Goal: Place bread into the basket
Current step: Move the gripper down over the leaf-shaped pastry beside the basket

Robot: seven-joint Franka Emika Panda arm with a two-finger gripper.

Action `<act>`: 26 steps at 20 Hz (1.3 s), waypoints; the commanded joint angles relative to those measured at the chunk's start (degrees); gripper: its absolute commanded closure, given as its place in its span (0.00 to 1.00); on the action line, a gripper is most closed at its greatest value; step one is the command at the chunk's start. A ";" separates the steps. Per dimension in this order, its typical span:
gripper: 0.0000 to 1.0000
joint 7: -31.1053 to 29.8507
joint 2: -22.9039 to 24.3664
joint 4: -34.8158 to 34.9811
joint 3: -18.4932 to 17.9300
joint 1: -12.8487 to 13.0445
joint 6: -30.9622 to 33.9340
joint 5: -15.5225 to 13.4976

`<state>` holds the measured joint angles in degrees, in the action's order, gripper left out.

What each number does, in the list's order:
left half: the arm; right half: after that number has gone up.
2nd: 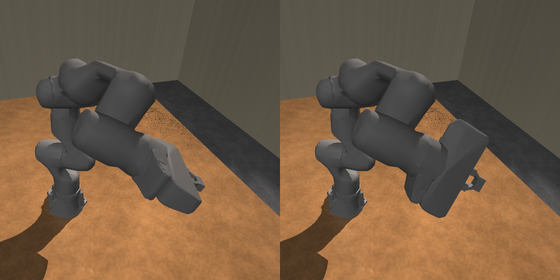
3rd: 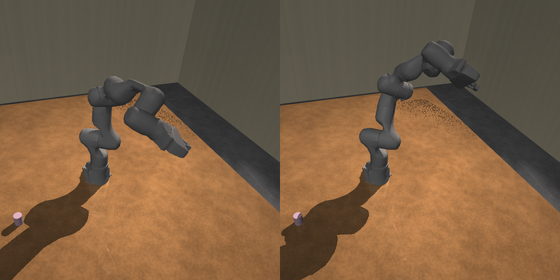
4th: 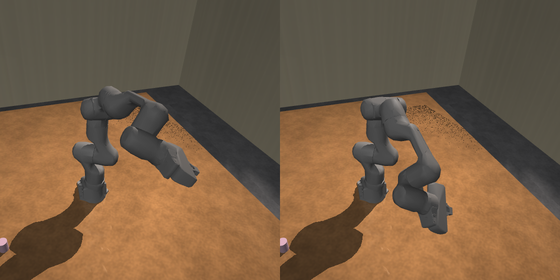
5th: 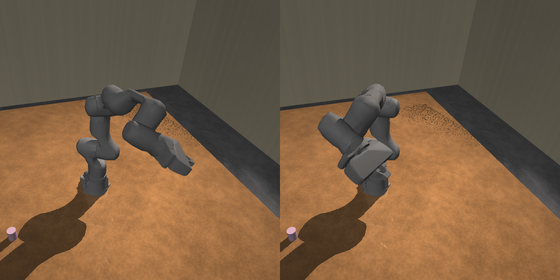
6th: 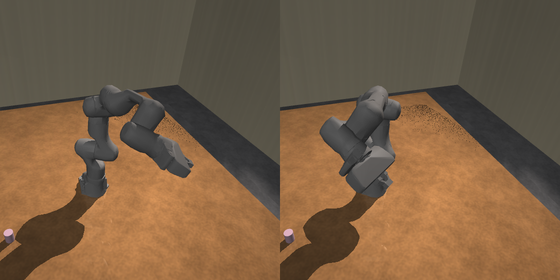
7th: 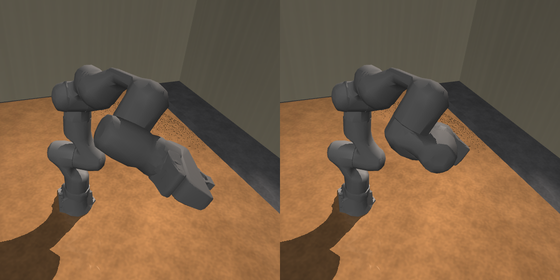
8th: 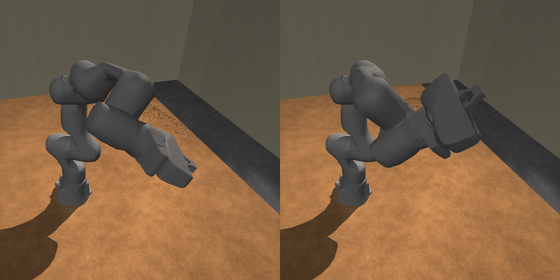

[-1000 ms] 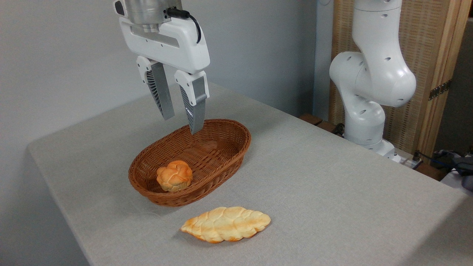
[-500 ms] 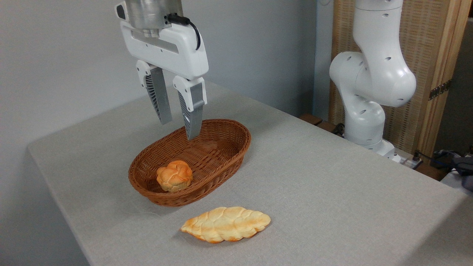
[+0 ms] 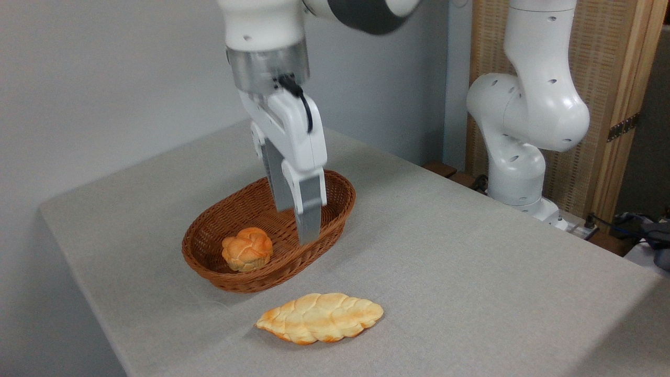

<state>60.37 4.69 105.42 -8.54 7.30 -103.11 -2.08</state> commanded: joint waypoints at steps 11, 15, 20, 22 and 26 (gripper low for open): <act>0.00 19.78 0.50 13.66 -2.97 0.35 -13.86 0.84; 0.00 21.19 -0.11 17.00 -5.43 0.35 -14.13 1.02; 0.00 21.19 -1.08 18.50 -5.87 0.44 -18.07 5.93; 0.00 21.19 -1.26 19.47 -5.79 0.53 -20.80 6.29; 0.00 21.19 -1.70 19.56 -5.79 0.70 -21.87 7.79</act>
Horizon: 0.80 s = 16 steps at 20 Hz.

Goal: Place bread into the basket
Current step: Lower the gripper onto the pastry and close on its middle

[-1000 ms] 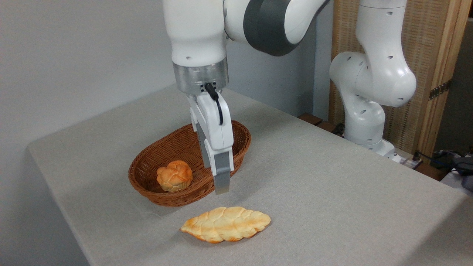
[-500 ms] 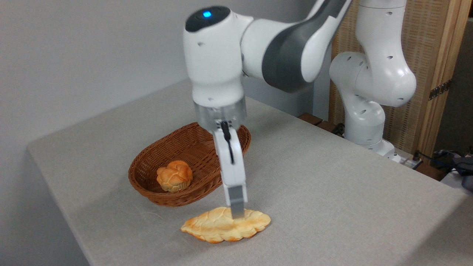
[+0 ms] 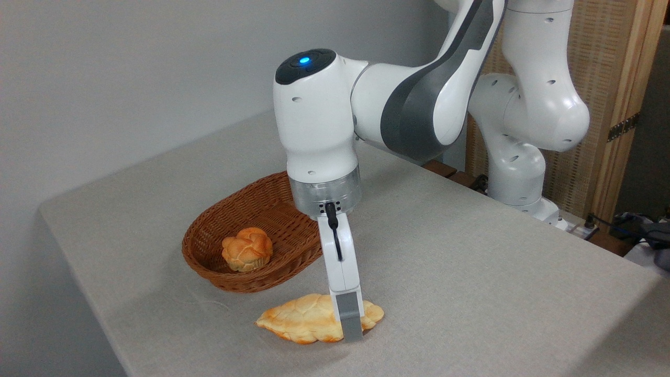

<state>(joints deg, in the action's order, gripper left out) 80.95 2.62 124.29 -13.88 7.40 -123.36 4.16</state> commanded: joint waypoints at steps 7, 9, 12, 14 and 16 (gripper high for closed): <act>0.00 -0.09 -0.77 0.69 0.44 1.31 -4.78 0.85; 0.00 -0.27 -1.30 0.69 0.52 2.18 -6.71 0.76; 0.00 -0.36 -1.74 0.78 1.40 2.89 -9.44 0.67; 0.00 -0.44 -2.35 0.78 1.49 2.89 -9.53 0.58; 0.14 -0.44 -2.44 0.78 1.58 2.89 -9.53 0.58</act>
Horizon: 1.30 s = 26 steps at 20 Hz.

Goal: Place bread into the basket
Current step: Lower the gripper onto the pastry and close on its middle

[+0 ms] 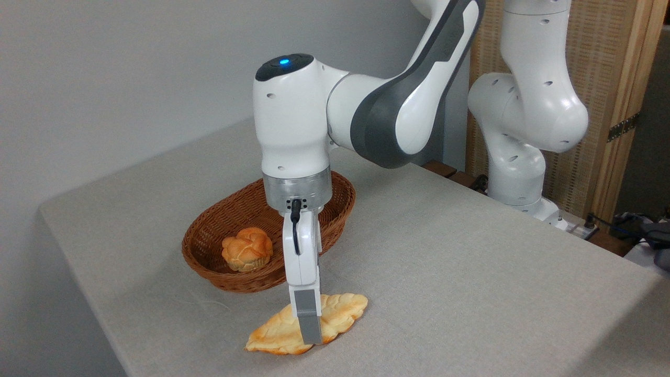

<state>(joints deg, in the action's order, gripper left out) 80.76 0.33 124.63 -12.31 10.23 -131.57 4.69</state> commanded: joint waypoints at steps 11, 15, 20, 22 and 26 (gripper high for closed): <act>0.61 0.53 -0.41 0.88 0.53 0.06 -1.15 -0.12; 0.61 1.06 -0.15 0.79 0.53 0.06 -0.80 -0.12; 0.62 2.91 0.82 0.52 0.09 -0.38 1.23 -0.21; 0.67 2.82 0.90 0.26 0.09 -0.38 2.01 -0.56; 0.75 3.08 1.08 -0.09 0.09 -0.38 3.34 -2.23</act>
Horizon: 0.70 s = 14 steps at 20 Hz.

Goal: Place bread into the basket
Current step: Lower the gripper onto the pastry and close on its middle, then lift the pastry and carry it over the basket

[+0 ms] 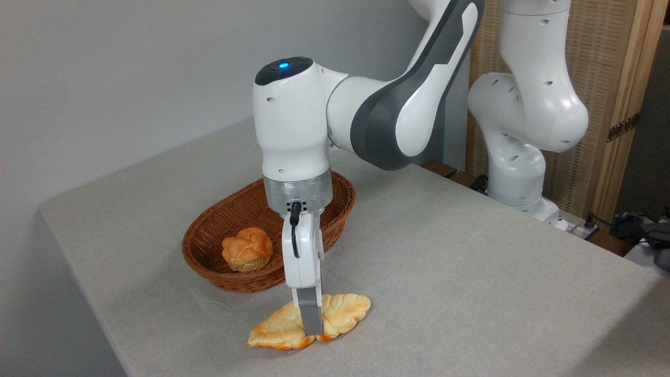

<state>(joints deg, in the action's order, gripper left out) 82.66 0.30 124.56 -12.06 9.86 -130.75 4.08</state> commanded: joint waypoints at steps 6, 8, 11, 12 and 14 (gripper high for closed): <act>0.75 0.23 1.73 -6.50 -0.24 -0.01 13.89 -2.83; 0.75 0.05 1.81 -10.73 -0.51 -0.01 19.98 -4.60; 0.75 -3.36 2.08 -15.04 -0.60 -0.01 27.10 -6.27; 0.75 -6.42 2.16 -15.92 -0.51 -0.01 28.52 -7.14; 0.75 -14.85 2.43 -17.59 0.19 0.16 31.50 -9.69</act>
<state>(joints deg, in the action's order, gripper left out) 77.27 2.86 110.04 -12.36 9.81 -104.01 -2.24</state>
